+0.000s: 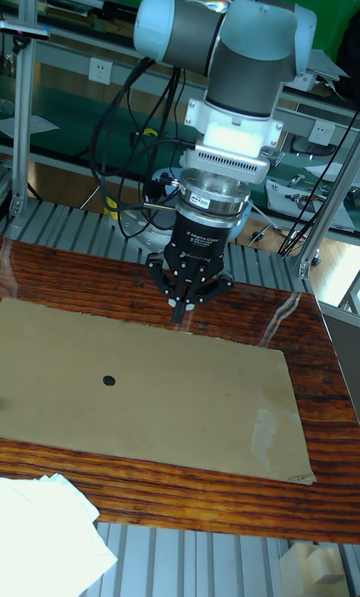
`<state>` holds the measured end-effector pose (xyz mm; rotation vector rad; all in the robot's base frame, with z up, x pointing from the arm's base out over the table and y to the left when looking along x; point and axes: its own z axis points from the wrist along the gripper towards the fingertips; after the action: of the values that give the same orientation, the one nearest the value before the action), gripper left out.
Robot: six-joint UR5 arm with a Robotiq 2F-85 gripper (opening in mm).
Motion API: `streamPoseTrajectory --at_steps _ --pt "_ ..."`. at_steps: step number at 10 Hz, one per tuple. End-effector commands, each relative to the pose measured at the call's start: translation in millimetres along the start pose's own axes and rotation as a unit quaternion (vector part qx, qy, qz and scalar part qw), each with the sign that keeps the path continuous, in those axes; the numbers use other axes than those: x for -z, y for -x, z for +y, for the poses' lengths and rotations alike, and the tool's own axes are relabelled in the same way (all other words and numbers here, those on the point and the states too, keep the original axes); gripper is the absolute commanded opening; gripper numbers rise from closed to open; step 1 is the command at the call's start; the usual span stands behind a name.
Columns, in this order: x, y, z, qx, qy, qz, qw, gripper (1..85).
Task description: Grab the block and place it at the designated location
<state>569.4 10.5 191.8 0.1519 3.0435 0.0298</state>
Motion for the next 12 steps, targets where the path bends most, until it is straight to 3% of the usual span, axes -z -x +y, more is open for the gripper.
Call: streamPoseTrajectory --at_steps 1,3,5,6,8,10,12 --pt "1.4 -12.2 4.0 -0.009 0.007 0.024 0.9997 1.0" --pt "0.7 -11.7 -5.0 0.011 -0.009 0.022 0.9997 1.0" --pt "1.4 -10.2 -2.6 0.009 -0.005 0.019 0.9998 1.0" --pt "1.5 -12.0 3.7 0.008 0.007 0.023 0.9997 1.0" --pt "-0.3 -15.6 -2.9 0.021 -0.009 0.028 0.9993 1.0" --pt "0.1 -13.9 6.3 0.022 0.010 0.025 0.9994 1.0" --pt "-0.5 -7.2 1.4 0.042 -0.001 0.012 0.9991 1.0"
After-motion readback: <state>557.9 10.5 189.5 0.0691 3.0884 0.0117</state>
